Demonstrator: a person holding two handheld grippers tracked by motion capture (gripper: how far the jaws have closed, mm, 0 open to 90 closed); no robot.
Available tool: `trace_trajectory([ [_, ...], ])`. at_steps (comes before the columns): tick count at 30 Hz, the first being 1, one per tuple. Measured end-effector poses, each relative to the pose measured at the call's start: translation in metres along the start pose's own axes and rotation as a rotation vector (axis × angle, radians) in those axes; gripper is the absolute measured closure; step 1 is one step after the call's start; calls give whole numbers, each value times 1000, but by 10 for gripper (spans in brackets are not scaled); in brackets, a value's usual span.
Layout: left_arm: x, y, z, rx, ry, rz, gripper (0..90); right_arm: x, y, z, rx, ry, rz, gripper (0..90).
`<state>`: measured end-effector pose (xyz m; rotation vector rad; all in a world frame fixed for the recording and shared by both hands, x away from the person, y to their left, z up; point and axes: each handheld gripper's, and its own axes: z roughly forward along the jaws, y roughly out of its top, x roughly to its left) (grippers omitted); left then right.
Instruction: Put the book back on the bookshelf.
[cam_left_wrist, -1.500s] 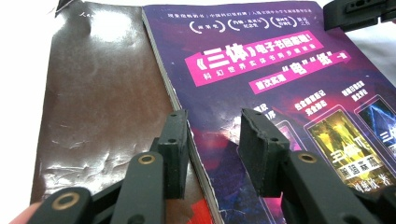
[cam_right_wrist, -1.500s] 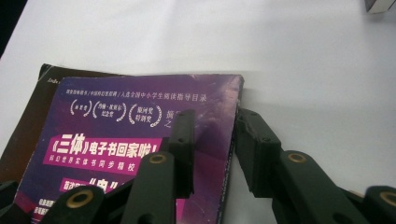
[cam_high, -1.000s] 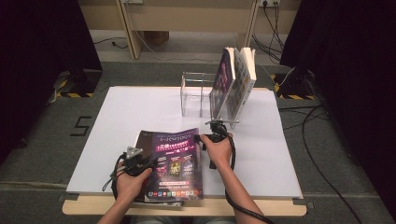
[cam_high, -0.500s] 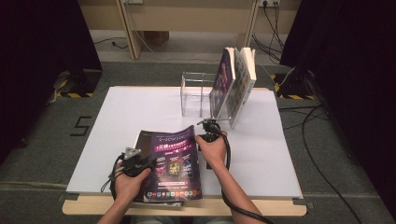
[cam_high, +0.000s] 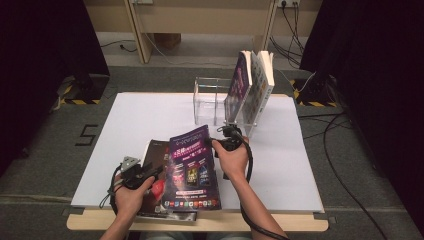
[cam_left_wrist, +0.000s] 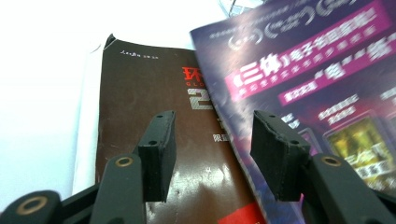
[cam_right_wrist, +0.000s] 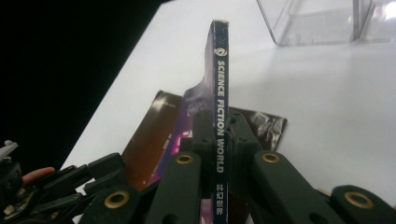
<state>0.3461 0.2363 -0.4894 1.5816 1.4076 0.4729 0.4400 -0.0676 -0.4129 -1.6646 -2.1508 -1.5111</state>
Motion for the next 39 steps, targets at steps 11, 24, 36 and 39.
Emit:
trace_trajectory([
  [11,-1,-1,1,-2,1,21,489,19,19,-30,-90,-24,-105,849],
  [24,-2,-2,1,-5,-2,23,490,30,40,-68,-233,-83,-186,850],
  [36,-2,-2,1,-7,-5,25,490,32,60,-89,-325,-113,-191,850],
  [39,-2,-2,1,-7,-5,27,490,33,66,-93,-348,-122,-195,850],
])
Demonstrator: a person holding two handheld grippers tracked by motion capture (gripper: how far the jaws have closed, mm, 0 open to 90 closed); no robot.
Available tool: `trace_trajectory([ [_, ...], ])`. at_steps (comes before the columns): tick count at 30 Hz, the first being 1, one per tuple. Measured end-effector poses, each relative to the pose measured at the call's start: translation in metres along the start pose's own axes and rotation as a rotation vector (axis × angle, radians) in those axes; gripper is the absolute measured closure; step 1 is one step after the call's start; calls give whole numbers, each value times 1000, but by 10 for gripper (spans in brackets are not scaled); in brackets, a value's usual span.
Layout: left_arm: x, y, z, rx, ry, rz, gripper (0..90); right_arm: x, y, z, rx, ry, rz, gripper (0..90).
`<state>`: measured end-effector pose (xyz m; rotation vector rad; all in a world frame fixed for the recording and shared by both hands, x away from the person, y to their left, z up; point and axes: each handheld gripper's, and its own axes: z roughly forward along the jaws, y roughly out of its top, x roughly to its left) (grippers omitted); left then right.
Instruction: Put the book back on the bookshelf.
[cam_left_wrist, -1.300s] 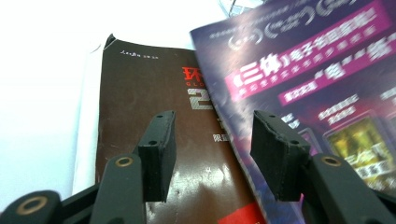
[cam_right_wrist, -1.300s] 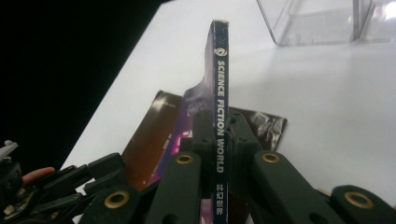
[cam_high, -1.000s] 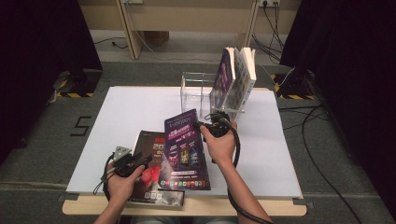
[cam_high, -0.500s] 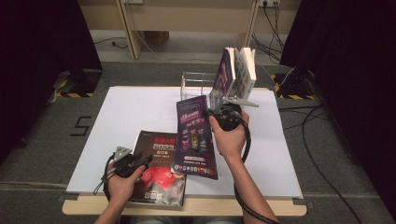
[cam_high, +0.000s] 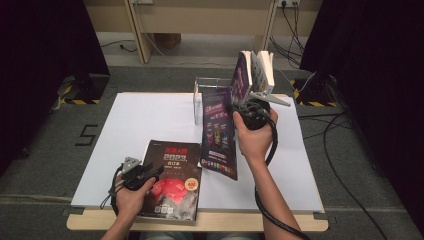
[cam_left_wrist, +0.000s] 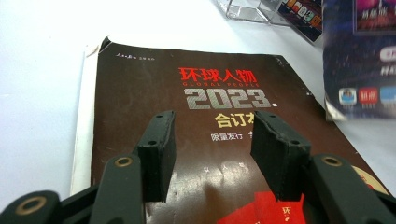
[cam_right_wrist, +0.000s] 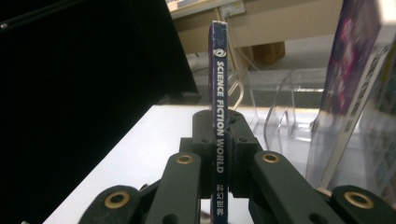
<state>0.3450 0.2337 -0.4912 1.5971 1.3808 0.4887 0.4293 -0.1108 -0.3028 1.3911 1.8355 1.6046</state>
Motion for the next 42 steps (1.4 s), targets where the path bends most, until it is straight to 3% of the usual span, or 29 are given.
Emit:
trace_trajectory([
  [13,-1,-1,0,0,-1,3,492,-9,24,3,-64,-61,-7,850],
  [26,-1,-1,1,2,-6,5,492,-15,36,11,-102,-116,-8,849],
  [42,-1,-2,1,7,-8,6,493,-24,54,41,-142,-231,-42,849],
])
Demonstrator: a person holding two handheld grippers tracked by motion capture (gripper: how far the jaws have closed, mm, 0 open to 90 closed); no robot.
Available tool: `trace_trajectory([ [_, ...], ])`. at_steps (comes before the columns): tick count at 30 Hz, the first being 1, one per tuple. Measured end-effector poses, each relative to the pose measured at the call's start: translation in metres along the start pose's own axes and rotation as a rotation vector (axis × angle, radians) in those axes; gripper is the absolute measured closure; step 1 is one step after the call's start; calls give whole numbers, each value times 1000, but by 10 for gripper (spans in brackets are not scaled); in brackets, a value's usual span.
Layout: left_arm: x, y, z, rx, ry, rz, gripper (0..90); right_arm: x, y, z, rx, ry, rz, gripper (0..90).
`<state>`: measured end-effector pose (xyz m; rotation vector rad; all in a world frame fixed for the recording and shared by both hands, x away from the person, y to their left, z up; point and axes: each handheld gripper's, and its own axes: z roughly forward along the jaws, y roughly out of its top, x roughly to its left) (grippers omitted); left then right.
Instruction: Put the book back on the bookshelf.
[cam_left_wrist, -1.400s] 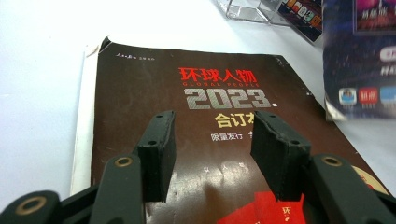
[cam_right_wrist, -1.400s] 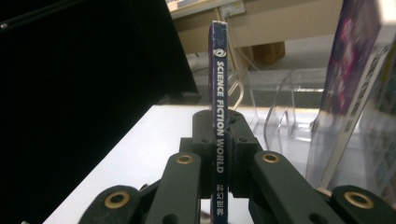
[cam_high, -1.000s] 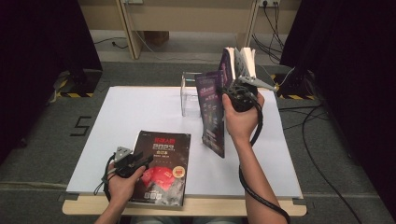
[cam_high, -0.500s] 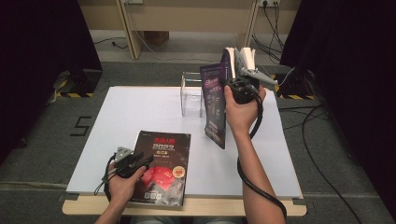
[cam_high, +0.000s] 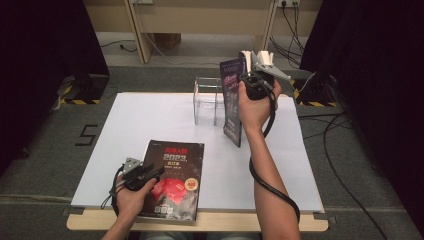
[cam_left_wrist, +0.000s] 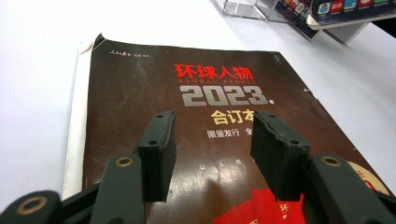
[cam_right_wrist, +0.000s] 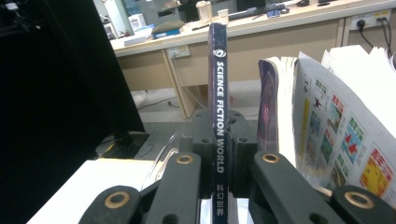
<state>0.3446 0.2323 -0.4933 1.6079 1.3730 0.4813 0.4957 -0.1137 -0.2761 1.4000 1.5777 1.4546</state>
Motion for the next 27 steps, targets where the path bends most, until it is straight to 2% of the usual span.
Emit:
trace_trajectory([
  [8,0,0,0,1,-1,-2,494,5,1,21,14,-47,-23,850],
  [13,1,0,0,1,-2,-3,494,8,0,30,5,-84,-37,849],
  [17,1,-1,0,2,-3,-3,494,11,-8,35,4,-127,-81,848],
  [20,1,-1,0,1,-4,-2,494,14,-12,34,-11,-149,-117,847],
  [22,1,-1,1,2,-5,-4,494,15,-13,30,-11,-139,-118,846],
  [23,1,-1,1,1,-6,-5,494,16,-15,27,-14,-149,-132,846],
  [27,1,-1,1,0,-7,-5,494,12,-21,13,-21,-139,-123,840],
])
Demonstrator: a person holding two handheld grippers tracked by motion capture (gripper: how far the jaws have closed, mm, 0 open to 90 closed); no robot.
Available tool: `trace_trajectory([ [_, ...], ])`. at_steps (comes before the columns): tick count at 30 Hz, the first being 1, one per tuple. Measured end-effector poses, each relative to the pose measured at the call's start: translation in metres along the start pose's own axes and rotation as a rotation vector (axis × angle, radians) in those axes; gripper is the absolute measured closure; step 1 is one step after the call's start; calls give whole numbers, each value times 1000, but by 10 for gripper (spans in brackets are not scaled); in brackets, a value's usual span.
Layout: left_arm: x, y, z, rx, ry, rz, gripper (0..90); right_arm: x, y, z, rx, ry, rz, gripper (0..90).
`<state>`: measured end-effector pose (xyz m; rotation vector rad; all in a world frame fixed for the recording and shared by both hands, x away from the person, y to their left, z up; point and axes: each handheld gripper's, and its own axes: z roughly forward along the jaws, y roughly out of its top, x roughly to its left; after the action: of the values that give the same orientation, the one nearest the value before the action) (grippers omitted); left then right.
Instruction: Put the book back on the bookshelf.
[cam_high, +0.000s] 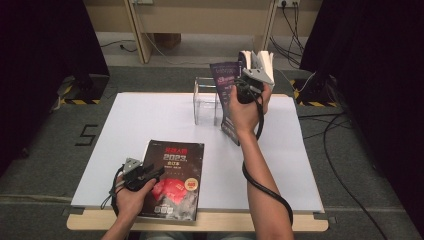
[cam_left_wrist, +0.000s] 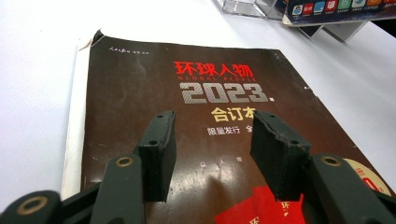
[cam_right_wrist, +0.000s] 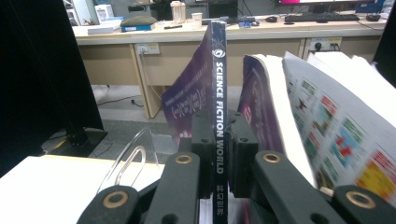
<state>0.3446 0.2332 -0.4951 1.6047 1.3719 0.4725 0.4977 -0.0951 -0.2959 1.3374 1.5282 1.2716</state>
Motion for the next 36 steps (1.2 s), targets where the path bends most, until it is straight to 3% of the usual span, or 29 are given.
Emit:
trace_trajectory([
  [7,0,0,0,0,2,-3,494,-12,-13,-29,18,34,18,835],
  [16,-1,0,0,-1,0,-9,495,-26,-23,-58,37,116,83,818],
  [25,-1,0,-1,-1,-1,-8,495,-25,-18,-61,100,156,73,780],
  [36,-1,0,-1,-1,-4,-8,495,-21,-23,-66,192,182,55,831],
])
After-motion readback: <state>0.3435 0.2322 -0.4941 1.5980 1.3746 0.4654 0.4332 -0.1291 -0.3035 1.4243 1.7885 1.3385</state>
